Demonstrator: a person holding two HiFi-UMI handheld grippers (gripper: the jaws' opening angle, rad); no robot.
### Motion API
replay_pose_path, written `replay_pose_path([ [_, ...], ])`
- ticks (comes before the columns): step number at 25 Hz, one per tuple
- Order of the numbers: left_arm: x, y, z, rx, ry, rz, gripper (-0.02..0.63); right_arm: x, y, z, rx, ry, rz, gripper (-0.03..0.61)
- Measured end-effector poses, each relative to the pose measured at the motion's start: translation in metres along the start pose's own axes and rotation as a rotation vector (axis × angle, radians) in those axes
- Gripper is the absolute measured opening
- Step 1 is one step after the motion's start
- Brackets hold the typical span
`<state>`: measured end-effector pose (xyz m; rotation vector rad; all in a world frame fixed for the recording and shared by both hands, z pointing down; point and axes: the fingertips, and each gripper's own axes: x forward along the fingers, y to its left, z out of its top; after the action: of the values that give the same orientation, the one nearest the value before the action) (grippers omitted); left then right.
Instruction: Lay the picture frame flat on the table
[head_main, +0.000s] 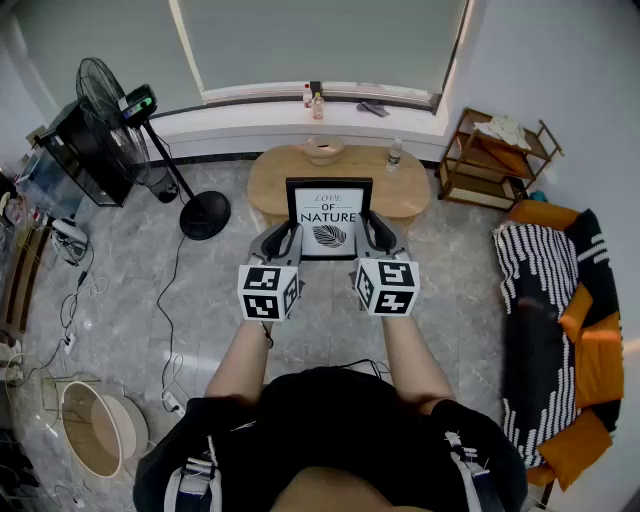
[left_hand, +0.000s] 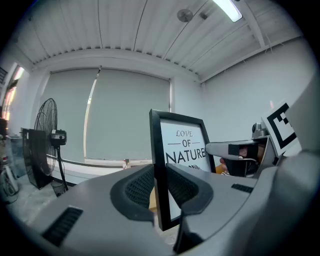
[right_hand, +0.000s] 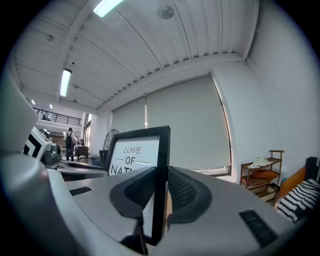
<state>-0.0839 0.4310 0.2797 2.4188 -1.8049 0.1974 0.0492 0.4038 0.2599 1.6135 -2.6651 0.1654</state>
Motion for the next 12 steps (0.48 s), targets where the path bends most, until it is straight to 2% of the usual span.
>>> replay_pose_path([
  [12, -0.01, -0.017, 0.005, 0.011, -0.007, -0.011, 0.089, -0.017, -0.007, 0.002, 0.041, -0.022, 0.014, 0.085],
])
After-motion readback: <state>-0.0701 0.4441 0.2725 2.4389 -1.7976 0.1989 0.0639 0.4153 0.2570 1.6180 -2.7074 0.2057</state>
